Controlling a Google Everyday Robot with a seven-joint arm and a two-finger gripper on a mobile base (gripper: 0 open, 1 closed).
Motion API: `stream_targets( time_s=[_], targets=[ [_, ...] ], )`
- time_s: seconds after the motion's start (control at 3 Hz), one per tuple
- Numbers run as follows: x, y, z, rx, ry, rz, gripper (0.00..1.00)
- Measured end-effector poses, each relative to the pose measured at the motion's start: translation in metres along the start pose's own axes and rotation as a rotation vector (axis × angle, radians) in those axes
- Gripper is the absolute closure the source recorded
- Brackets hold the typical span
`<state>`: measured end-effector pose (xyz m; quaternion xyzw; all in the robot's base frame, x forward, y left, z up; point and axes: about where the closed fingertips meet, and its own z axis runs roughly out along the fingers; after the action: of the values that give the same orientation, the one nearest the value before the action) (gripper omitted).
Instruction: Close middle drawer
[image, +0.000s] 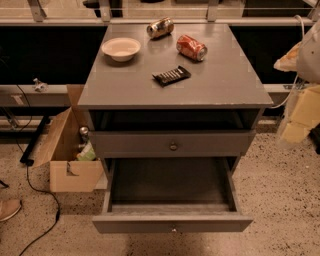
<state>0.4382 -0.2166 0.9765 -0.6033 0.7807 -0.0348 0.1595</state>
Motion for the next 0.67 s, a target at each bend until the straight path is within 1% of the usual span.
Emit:
stream_targets(
  time_s=[0.33,0.67],
  targets=[
    [0.000,0.000,0.001,-0.002,-0.002,0.000,0.00],
    [0.002,0.010,0.025,-0.053,-0.033,-0.001,0.00]
  ],
)
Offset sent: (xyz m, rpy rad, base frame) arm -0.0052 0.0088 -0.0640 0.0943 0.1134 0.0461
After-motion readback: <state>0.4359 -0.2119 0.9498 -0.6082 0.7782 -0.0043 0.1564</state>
